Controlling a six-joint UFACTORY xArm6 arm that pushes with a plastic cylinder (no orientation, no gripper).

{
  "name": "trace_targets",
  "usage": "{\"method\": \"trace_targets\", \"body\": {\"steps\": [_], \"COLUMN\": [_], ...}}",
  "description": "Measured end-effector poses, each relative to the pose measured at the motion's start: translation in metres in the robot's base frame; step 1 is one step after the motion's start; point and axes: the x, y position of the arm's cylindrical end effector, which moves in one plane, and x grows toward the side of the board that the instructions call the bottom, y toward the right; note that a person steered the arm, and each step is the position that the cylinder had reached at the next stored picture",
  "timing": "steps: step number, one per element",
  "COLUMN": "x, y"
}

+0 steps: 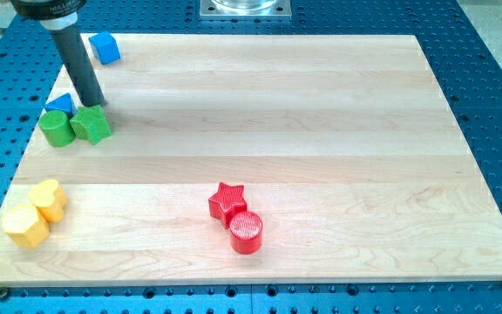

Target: Push the green star to the top left side of the red star

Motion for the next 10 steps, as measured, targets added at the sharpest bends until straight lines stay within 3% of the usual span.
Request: {"method": "trace_targets", "body": {"steps": [1, 4, 6, 9, 10], "x": [-0.007, 0.047, 0.063, 0.12, 0.122], "y": [-0.017, -0.035, 0.007, 0.08, 0.059]}}
